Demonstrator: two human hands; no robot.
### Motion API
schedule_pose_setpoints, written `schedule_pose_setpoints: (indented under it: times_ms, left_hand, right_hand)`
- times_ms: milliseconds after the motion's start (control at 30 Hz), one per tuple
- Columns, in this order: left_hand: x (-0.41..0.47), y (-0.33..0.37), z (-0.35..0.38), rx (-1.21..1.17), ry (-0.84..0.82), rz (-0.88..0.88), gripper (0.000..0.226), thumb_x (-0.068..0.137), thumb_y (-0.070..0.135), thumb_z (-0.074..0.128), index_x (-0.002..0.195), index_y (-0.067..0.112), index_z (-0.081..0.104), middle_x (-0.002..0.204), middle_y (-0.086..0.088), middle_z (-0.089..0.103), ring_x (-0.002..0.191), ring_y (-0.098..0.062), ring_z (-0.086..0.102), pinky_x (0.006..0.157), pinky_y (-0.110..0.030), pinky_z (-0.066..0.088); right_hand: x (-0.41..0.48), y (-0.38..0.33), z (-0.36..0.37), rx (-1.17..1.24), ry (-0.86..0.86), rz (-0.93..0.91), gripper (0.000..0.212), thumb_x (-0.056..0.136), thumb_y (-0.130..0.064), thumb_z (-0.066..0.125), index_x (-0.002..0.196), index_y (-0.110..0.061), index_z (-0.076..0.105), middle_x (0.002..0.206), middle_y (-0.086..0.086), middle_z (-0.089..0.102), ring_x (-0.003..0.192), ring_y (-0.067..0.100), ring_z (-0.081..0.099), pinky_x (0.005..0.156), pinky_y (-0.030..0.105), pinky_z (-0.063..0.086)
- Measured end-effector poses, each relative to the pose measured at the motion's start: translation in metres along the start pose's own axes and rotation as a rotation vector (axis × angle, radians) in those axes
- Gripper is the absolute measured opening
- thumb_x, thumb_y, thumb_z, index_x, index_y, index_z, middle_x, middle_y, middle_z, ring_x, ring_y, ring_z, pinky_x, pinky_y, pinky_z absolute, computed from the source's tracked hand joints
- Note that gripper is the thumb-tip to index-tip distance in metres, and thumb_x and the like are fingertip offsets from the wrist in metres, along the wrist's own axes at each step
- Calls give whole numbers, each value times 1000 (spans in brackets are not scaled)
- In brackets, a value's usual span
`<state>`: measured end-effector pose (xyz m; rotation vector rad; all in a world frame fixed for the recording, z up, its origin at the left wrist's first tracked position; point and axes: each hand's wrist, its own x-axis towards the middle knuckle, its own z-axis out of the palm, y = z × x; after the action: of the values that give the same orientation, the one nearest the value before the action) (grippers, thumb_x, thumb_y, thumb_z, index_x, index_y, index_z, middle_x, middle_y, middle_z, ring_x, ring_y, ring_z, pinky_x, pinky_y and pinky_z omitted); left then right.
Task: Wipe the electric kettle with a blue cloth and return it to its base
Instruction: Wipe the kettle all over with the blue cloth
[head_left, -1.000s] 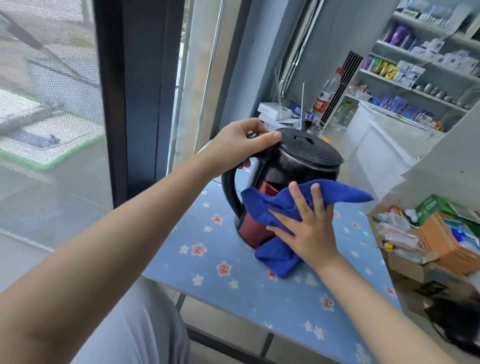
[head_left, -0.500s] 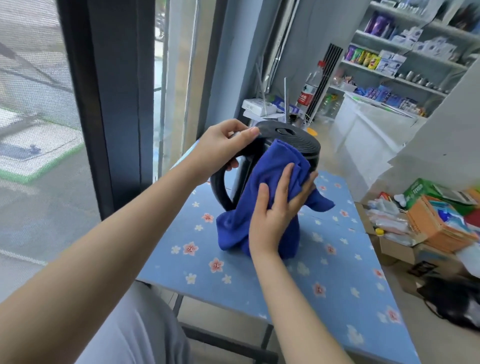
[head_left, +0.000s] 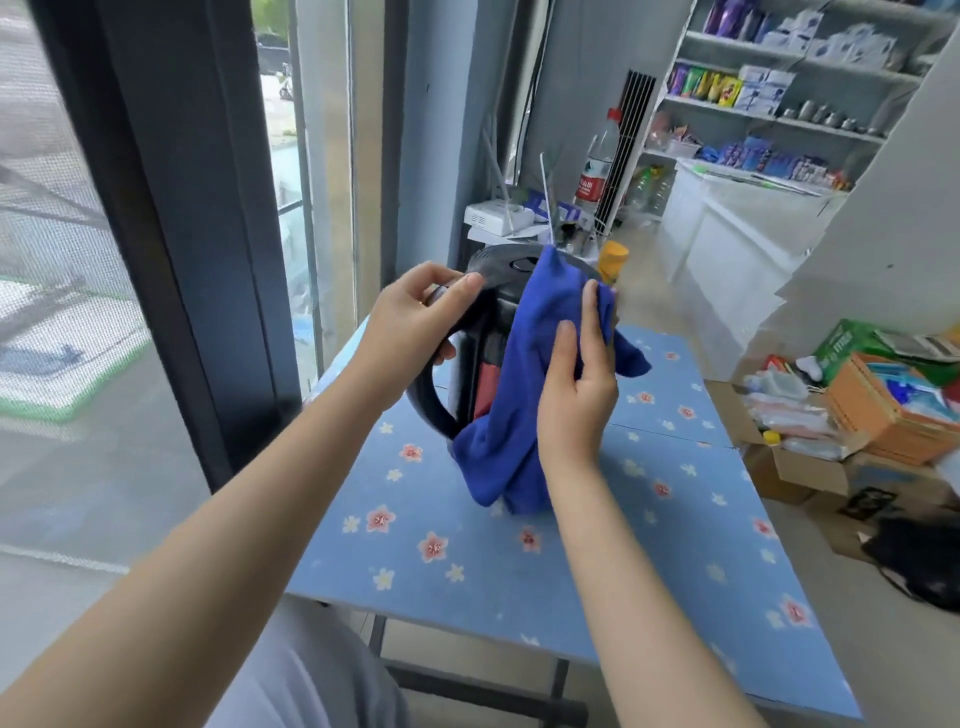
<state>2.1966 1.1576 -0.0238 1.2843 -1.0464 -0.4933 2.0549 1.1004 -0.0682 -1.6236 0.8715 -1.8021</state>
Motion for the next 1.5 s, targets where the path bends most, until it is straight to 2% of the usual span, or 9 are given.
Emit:
schedule_pose_setpoints:
  times_ms: [267,367,433,567,667,800,900,1067,1500]
  left_hand:
    - [0,3,0,44,-41,-17,18,87,48,66,86,31,68,75,-9,55,48,-20,57,57,-32,48]
    - [0,5,1,44,-37,-15,12,92,40,65,83,32,68,75,-11,51,47,-19,55,54,-30,48]
    - [2,5,-1,54,-35,-12,14,94,35,65,80,33,67,74,-10,51,46,-19,55,53,-28,48]
    - [6,3,-7,94,-22,14,13,96,31,62,85,27,68,72,-12,53,45,-18,55,50,-25,48]
    - [5,1,-6,64,-5,-5,11,96,28,61,88,25,69,71,-4,57,45,-15,56,53,-29,52]
    - [-2,-16,-6,-36,-89,-65,23,92,40,63,113,31,64,83,5,65,57,-11,63,60,-25,54]
    - [-13,-34,-6,-35,-83,-103,52,72,63,52,115,34,56,85,3,68,67,-10,67,69,-21,52]
    - [-20,-34,-3,-10,-1,-44,64,80,61,37,91,-1,48,69,-5,54,57,-13,52,63,-23,45]
    - [-67,-5,26,79,-156,-108,24,108,29,28,87,19,36,90,1,39,66,2,43,67,-11,39]
  right_hand:
    - [110,-14,-23,18,-545,237,31,99,-12,49,127,-7,62,136,0,57,121,-3,47,96,2,34]
    - [116,-4,-24,62,-585,323,27,95,-20,54,117,-20,69,135,-3,60,133,8,44,114,27,33]
    - [130,-8,-21,-102,-765,265,25,91,-32,54,109,-34,73,134,-11,60,142,14,34,119,39,23]
    - [145,-34,4,-442,-1131,22,32,100,-30,47,129,-32,60,140,-12,55,139,6,32,105,13,18]
    - [156,-38,16,-427,-1246,48,34,101,-33,45,133,-32,56,147,-13,46,145,7,20,110,20,14]
    - [168,-35,23,-821,-1181,-142,39,99,-50,37,136,-45,48,161,-8,18,150,18,1,117,43,-2]
    - [153,-39,15,-878,-874,-320,40,92,-57,46,129,-46,55,152,-8,36,141,22,28,110,41,18]
    - [127,-43,-3,-718,-1058,-163,37,96,-57,32,128,-56,50,151,-16,40,142,10,31,112,36,28]
    - [95,-57,-19,-394,-997,-321,30,99,-26,49,124,-25,64,128,-12,61,126,-3,47,108,13,28]
